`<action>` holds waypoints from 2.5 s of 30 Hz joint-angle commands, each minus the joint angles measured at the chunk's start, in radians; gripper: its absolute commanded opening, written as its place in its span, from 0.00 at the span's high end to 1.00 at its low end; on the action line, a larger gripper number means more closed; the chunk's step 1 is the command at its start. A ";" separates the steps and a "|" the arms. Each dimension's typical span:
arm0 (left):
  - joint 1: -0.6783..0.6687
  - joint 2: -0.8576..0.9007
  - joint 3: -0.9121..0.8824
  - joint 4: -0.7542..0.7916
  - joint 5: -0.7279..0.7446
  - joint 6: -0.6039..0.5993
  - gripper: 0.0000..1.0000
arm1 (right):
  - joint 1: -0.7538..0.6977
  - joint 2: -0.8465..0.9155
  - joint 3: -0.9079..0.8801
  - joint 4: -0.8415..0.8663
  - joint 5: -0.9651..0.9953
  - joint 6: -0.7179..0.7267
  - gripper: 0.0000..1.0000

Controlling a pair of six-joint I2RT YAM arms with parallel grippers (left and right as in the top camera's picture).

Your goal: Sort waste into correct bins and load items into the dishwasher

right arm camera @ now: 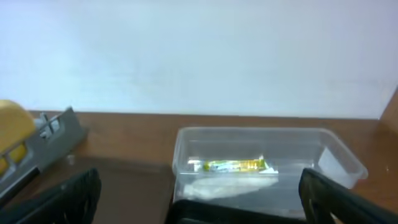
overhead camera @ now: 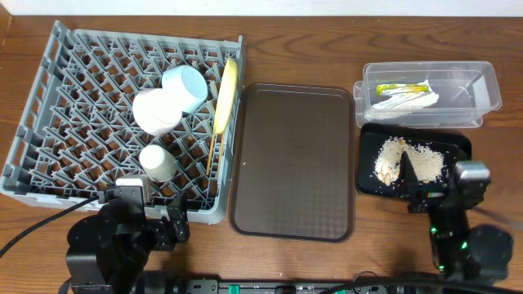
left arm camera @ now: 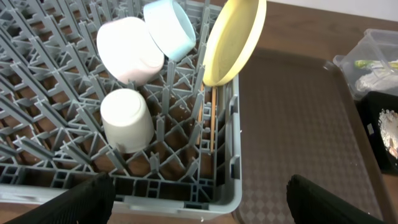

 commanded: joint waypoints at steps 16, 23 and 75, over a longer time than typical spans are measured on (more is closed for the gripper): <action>0.002 -0.001 -0.001 -0.001 0.015 0.009 0.09 | 0.007 -0.237 -0.406 0.152 0.005 -0.015 0.01; 0.002 -0.001 -0.001 -0.001 0.015 0.009 0.09 | 0.007 -0.224 -0.406 0.157 0.008 -0.015 0.01; 0.063 -0.414 -0.875 1.127 -0.071 0.007 0.09 | 0.007 -0.224 -0.406 0.157 0.008 -0.015 0.01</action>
